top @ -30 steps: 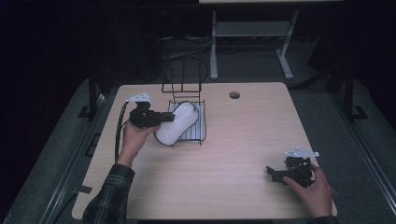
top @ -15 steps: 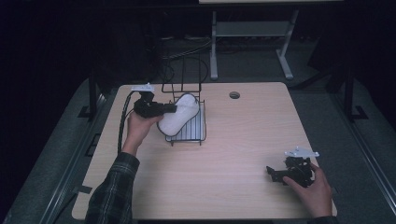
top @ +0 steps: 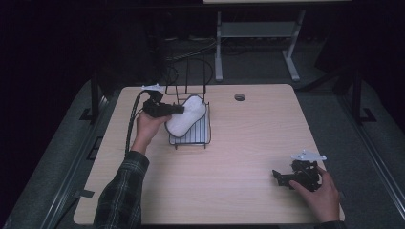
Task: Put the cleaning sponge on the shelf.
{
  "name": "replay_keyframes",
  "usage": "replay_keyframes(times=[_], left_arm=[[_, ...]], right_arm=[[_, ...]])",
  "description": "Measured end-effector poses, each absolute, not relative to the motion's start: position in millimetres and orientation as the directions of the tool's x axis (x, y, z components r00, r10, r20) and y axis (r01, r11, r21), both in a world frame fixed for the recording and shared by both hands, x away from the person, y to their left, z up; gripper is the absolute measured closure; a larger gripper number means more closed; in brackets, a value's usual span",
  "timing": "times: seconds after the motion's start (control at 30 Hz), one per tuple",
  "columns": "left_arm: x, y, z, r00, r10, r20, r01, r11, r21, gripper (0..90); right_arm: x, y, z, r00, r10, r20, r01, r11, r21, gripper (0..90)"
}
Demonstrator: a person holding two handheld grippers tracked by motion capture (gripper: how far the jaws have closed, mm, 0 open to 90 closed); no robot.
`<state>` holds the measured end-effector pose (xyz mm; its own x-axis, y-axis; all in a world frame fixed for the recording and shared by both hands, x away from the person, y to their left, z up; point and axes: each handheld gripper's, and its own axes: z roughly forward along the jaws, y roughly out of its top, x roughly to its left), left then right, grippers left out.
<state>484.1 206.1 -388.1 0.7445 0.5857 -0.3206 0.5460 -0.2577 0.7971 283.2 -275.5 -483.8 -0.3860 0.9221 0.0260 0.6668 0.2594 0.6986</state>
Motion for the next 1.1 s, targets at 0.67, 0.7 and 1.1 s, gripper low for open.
replay_keyframes(times=[0.67,0.7,1.1], left_arm=[[494.6,197.5,-406.8,0.708,0.639,-0.299,0.570,-0.269,0.776,72.8],[495.1,197.7,-407.2,0.707,0.644,-0.293,0.570,-0.273,0.775,72.1],[491.6,200.3,-402.8,0.688,0.689,-0.227,0.558,-0.302,0.773,47.3]], right_arm=[[283.1,-275.5,-483.8,-0.385,0.922,0.026,0.667,0.259,0.699,0.2],[283.1,-275.4,-483.8,-0.385,0.923,0.026,0.667,0.258,0.699,0.2],[283.1,-275.3,-483.8,-0.384,0.923,0.027,0.668,0.257,0.699,0.2]])
